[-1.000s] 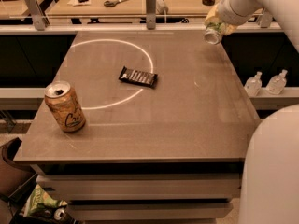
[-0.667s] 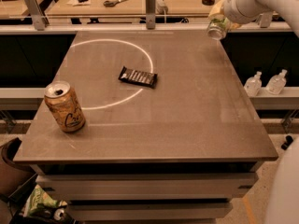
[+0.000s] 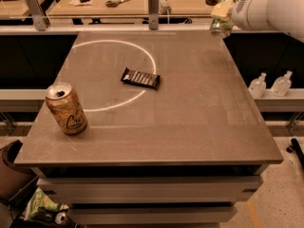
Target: Place green can upright
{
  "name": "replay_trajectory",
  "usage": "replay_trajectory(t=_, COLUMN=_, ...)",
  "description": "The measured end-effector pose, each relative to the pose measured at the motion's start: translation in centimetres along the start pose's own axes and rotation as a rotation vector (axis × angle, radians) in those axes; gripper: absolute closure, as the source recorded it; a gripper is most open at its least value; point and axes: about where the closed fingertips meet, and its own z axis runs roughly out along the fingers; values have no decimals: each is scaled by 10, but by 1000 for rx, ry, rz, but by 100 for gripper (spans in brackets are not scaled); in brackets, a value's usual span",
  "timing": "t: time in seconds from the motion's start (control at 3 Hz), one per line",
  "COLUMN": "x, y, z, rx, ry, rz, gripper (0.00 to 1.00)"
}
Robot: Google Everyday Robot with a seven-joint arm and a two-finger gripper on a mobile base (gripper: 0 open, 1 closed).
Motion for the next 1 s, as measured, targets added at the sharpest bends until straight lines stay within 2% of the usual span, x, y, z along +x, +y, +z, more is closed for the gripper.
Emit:
replay_trajectory(t=0.33, x=-12, y=12, z=-8, rx=-100, ry=-95, rz=-57, gripper=100)
replay_trajectory(t=0.67, x=-26, y=18, z=-12, rx=-178, ry=-170, rz=-108, gripper=100)
replay_trajectory(t=1.0, x=-34, y=21, z=-9, rx=-236, ry=-206, rz=-178, gripper=100)
